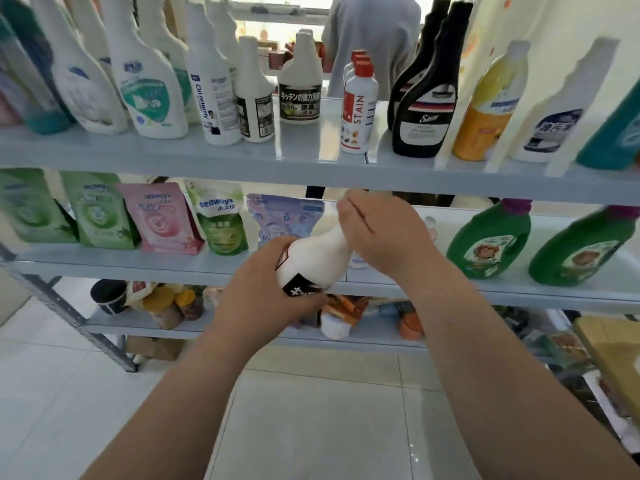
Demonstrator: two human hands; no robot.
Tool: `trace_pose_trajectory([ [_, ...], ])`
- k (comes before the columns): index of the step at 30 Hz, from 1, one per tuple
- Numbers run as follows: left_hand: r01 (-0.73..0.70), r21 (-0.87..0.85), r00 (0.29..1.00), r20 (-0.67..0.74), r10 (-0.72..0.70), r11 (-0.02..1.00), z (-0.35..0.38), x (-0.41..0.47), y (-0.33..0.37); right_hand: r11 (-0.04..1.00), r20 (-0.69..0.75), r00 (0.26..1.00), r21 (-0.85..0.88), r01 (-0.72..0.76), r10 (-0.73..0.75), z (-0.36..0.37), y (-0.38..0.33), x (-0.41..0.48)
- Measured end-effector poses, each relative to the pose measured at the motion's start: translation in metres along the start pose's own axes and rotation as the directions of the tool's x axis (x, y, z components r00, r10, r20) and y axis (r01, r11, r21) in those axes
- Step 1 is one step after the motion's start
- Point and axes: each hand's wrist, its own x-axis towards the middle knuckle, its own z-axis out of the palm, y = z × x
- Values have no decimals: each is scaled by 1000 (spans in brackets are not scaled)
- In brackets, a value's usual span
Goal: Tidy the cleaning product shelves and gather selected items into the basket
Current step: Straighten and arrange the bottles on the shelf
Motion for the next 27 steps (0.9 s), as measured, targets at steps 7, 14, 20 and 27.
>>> trace_pose_trajectory([
  [7, 124, -249, 989, 112, -98, 961, -6, 12, 18, 968, -61, 968, 52, 246, -243, -26, 0, 28],
  [14, 123, -313, 988, -52, -147, 942, -7, 48, 26, 925, -109, 994, 378, 39, 2, -17, -2, 62],
  [20, 52, -572, 990, -78, -118, 819, -18, 94, 33, 546, 147, 984, 819, -177, 98, 18, 8, 72],
  [27, 146, -479, 988, 30, -150, 866, -27, 185, 38, 442, -88, 960, 896, -39, 264, 23, 19, 110],
])
